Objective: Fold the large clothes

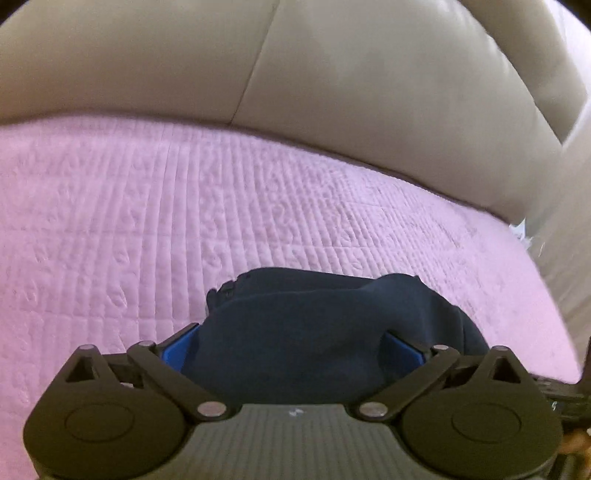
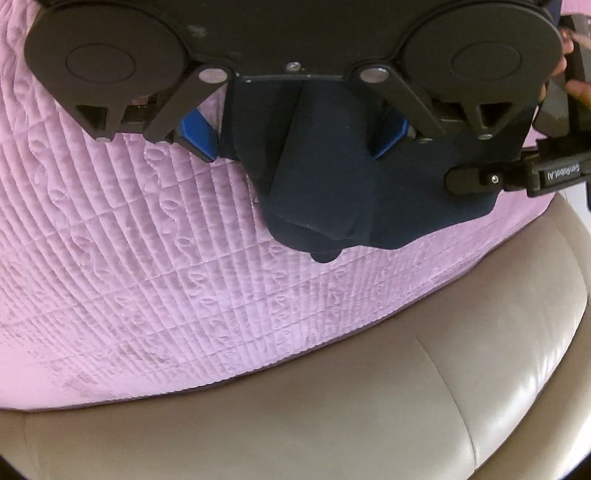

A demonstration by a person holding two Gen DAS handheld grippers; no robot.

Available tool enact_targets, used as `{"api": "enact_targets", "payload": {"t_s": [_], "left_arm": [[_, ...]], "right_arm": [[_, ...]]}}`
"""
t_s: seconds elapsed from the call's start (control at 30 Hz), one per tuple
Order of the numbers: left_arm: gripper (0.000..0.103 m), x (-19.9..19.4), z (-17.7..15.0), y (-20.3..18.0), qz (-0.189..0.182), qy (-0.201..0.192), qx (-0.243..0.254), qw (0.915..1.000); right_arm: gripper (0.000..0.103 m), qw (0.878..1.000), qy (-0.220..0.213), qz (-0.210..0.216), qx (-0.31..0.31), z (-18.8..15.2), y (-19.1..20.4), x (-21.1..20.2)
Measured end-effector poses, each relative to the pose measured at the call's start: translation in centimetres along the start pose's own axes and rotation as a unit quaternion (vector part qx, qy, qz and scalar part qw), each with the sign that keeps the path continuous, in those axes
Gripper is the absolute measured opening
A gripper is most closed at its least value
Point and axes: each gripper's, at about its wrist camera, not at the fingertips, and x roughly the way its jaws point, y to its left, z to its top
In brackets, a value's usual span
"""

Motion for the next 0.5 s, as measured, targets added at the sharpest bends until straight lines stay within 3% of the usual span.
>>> {"api": "enact_targets", "payload": {"t_s": [0.17,0.3,0.43,0.5], "left_arm": [[0.102,-1.5,-0.1,0.1,0.006,0.015,-0.017,0.9997],[0.101,-4.0,0.5,0.4,0.026,0.093,-0.059,0.9935],[0.101,-8.2,0.1,-1.3,0.087,0.087,0.013,0.9923],[0.101,-9.6,-0.4,-1.8,0.103,0.095,0.027,0.9897]], "right_arm": [[0.103,0.999,0.0,-0.036,0.006,1.8,1.7,-1.5],[0.102,0.997,0.015,-0.049,0.059,2.1,-0.1,-4.8],[0.102,0.997,0.028,-0.055,0.053,1.5,0.2,-8.3],[0.102,0.997,0.029,-0.044,0.053,1.2,0.8,-9.8]]}}
